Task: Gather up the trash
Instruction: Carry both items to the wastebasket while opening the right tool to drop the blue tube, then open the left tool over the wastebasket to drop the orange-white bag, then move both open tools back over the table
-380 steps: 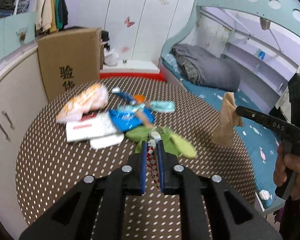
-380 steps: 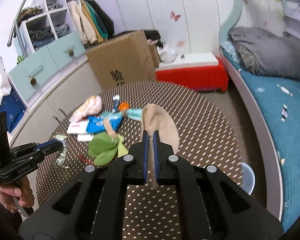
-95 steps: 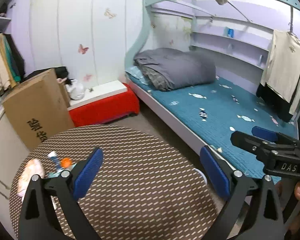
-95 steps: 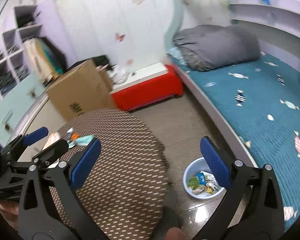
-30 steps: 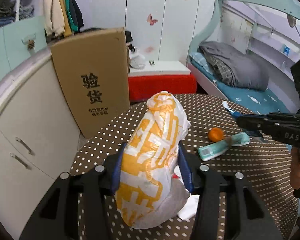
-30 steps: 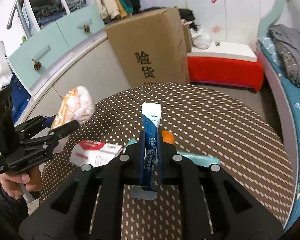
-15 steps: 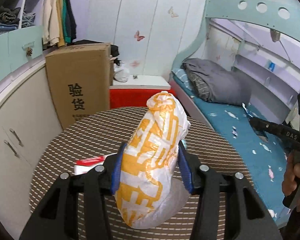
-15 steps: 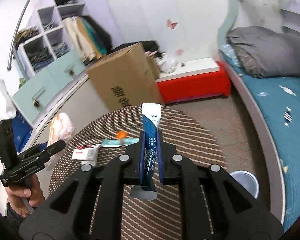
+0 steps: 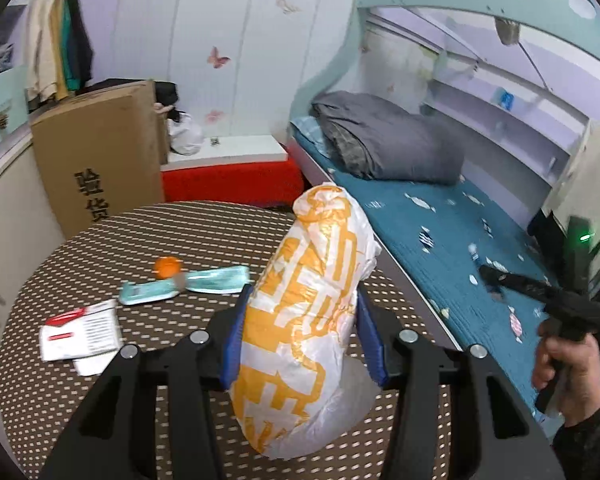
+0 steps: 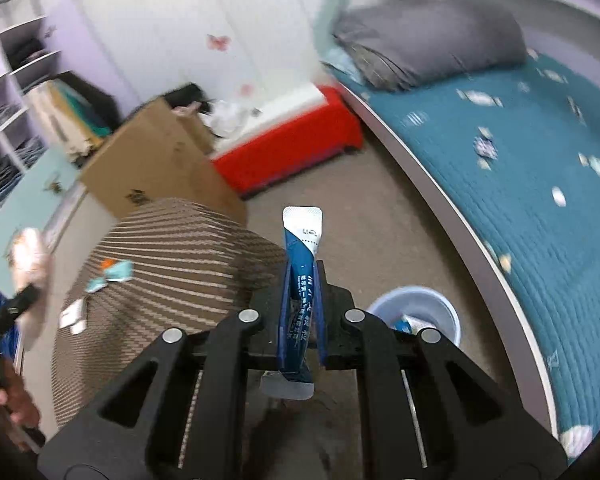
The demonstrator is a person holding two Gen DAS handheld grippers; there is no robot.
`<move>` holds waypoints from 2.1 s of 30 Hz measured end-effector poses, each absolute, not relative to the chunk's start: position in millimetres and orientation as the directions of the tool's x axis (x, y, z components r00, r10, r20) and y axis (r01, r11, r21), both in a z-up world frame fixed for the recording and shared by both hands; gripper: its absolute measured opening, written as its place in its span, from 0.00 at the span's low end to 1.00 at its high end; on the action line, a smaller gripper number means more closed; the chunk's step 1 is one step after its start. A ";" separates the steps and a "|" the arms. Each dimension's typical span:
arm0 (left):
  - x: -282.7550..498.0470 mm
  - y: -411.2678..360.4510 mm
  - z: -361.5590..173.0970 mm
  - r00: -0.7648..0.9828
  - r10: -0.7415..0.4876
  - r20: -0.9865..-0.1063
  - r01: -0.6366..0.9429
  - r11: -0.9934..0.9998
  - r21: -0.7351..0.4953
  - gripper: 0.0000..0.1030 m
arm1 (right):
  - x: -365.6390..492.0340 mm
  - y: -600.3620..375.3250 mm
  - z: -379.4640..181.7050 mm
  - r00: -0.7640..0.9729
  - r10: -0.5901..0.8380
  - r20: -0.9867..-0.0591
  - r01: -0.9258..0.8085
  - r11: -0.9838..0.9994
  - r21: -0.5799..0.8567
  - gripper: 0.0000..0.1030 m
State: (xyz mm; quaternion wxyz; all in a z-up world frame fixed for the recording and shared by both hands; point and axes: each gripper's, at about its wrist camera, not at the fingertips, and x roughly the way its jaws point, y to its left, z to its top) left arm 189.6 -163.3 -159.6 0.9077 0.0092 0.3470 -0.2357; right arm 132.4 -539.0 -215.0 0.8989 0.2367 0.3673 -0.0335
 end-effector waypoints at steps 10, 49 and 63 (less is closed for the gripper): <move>208.5 -243.5 -178.9 0.584 -0.443 -0.680 0.523 0.846 -0.102 0.46 | 170.3 -602.9 -349.6 0.589 0.141 -0.796 0.393 0.811 0.434 0.11; 281.6 -470.6 -306.7 0.202 -0.329 -0.922 0.647 0.752 -0.127 0.93 | 85.3 -656.0 -284.0 0.730 -0.022 -0.683 0.481 0.727 0.490 0.94; 227.6 -383.0 -208.1 0.433 -0.451 -0.780 0.641 0.763 -0.084 0.93 | 86.6 -583.1 -203.0 0.788 -0.045 -0.614 0.385 0.814 0.435 0.94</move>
